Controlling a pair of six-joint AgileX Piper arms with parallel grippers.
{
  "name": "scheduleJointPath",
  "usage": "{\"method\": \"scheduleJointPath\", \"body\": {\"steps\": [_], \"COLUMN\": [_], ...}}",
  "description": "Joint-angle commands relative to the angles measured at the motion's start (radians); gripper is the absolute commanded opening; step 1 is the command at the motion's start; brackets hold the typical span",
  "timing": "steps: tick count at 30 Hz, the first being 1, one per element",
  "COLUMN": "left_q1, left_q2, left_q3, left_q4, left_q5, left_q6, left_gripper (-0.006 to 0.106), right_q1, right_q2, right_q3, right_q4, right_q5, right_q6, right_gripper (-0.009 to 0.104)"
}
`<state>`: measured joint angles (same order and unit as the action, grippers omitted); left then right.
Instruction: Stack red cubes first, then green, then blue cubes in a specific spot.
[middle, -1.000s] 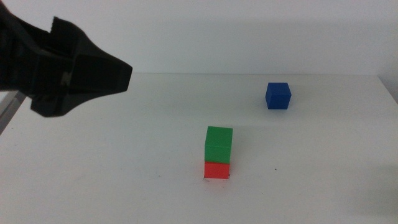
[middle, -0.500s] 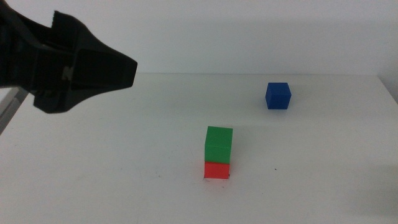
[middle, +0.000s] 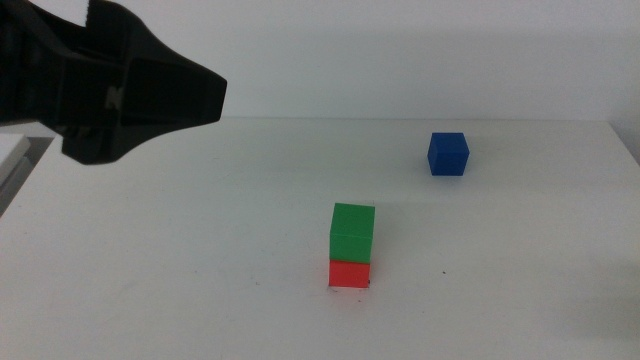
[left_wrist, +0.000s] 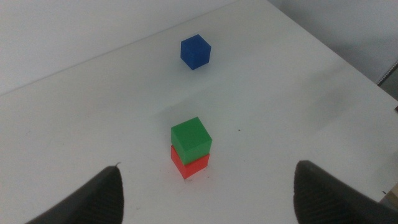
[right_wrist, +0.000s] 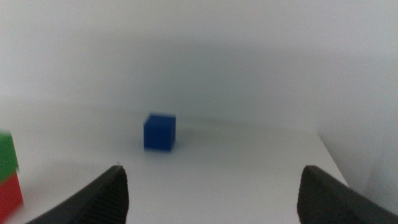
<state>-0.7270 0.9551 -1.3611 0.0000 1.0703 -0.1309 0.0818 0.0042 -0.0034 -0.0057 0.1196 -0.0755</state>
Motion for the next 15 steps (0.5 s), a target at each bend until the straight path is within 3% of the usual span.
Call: {"method": "scheduleJointPath", "body": {"steps": [1, 6, 11, 15], "left_q1": [-0.001, -0.001, -0.001, -0.001], "left_q2": [-0.004, -0.004, -0.004, -0.004], "left_q3": [0.003, 0.003, 0.003, 0.003], "left_q4": [0.0, 0.0, 0.0, 0.0], "left_q5": [-0.014, -0.014, -0.014, -0.014], "left_q6": [0.004, 0.004, 0.004, 0.001], "left_gripper": [0.094, 0.094, 0.094, 0.094], "right_q1": [-0.003, -0.003, -0.003, -0.003], "right_q2": [-0.004, 0.215, 0.597, 0.811], "right_q3": [0.003, -0.226, -0.563, -0.71], "right_q4": [0.011, 0.006, 0.059, 0.059], "right_q5": [-0.048, 0.125, 0.513, 0.551], "right_q6": [0.037, 0.149, 0.19, 0.19], "right_gripper": [0.093, 0.093, 0.093, 0.093]}}
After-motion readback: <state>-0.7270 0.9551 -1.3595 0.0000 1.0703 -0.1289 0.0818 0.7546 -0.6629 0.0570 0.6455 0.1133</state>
